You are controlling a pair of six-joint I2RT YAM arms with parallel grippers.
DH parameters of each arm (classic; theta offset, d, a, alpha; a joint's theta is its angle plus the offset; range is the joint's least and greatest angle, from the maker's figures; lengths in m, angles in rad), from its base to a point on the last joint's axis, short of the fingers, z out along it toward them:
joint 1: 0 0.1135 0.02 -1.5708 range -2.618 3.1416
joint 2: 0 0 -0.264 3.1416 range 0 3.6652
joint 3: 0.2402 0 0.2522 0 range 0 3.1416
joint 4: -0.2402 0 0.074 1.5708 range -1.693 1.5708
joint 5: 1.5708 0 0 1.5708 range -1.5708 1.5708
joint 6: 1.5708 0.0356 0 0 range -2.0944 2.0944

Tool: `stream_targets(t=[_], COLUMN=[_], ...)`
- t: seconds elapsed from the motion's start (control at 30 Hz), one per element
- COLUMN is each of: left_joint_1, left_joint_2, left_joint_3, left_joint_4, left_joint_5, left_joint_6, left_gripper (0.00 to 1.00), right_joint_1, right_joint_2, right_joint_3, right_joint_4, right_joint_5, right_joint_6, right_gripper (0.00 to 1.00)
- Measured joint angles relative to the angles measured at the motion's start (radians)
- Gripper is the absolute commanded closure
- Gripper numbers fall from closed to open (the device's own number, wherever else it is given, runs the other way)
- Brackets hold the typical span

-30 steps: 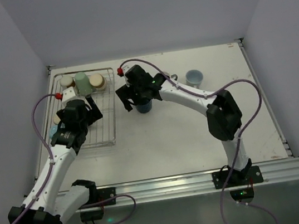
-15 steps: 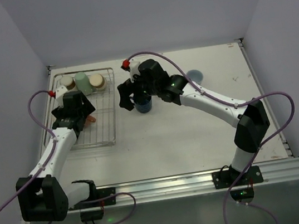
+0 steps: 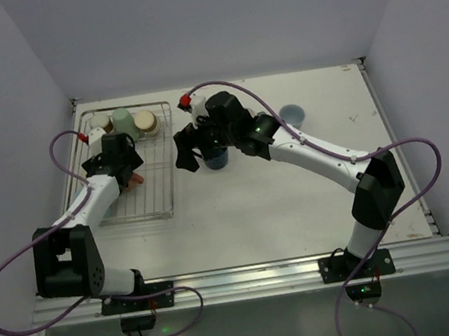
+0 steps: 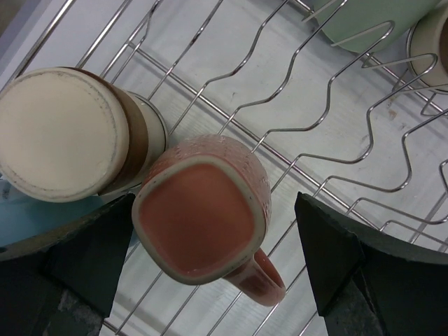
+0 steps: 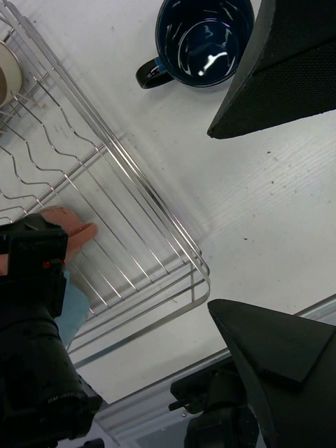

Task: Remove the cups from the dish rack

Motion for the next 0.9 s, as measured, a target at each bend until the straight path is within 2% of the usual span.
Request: stream_targets(t=[0.07, 0.1, 0.17, 0.2, 0.27, 0.3, 0.37, 0.4, 0.63, 0.9], left_joint_1=[0.0, 0.0, 0.001, 0.001, 0.001, 0.001, 0.001, 0.001, 0.001, 0.002], left_joint_2=[0.024, 0.034, 0.039, 0.039, 0.037, 0.032, 0.014, -0.002, -0.188, -0.493], left_joint_3=[0.002, 0.002, 0.0, 0.0, 0.0, -0.002, -0.01, -0.016, -0.039, -0.105], left_joint_4=[0.012, 0.014, 0.017, 0.02, 0.026, 0.028, 0.025, 0.023, 0.016, 0.003], left_joint_5=[0.0, -0.002, -0.004, -0.001, 0.005, 0.008, 0.018, 0.027, 0.104, 0.278], left_joint_6=[-0.006, -0.007, -0.016, -0.016, -0.016, -0.013, -0.014, -0.014, -0.009, 0.002], left_gripper=[0.09, 0.17, 0.27, 0.38, 0.5, 0.6, 0.67, 0.74, 0.84, 0.87], right_joint_1=[0.003, 0.005, 0.005, 0.005, 0.005, 0.005, 0.005, 0.005, 0.005, 0.006], right_joint_2=[0.0, 0.0, 0.0, 0.0, 0.0, -0.001, -0.005, -0.01, -0.092, -0.251], right_joint_3=[0.0, 0.0, 0.0, 0.0, 0.0, -0.001, -0.012, -0.021, -0.123, -0.341], right_joint_4=[0.001, 0.001, 0.002, 0.004, 0.006, 0.008, 0.021, 0.027, 0.108, 0.382], right_joint_5=[-0.007, -0.007, -0.008, -0.008, -0.008, -0.01, -0.01, -0.011, -0.009, -0.002], right_joint_6=[0.0, 0.0, 0.0, 0.0, 0.0, 0.0, 0.002, 0.006, 0.08, 0.334], right_gripper=[0.01, 0.01, 0.01, 0.01, 0.01, 0.01, 0.01, 0.01, 0.01, 0.03])
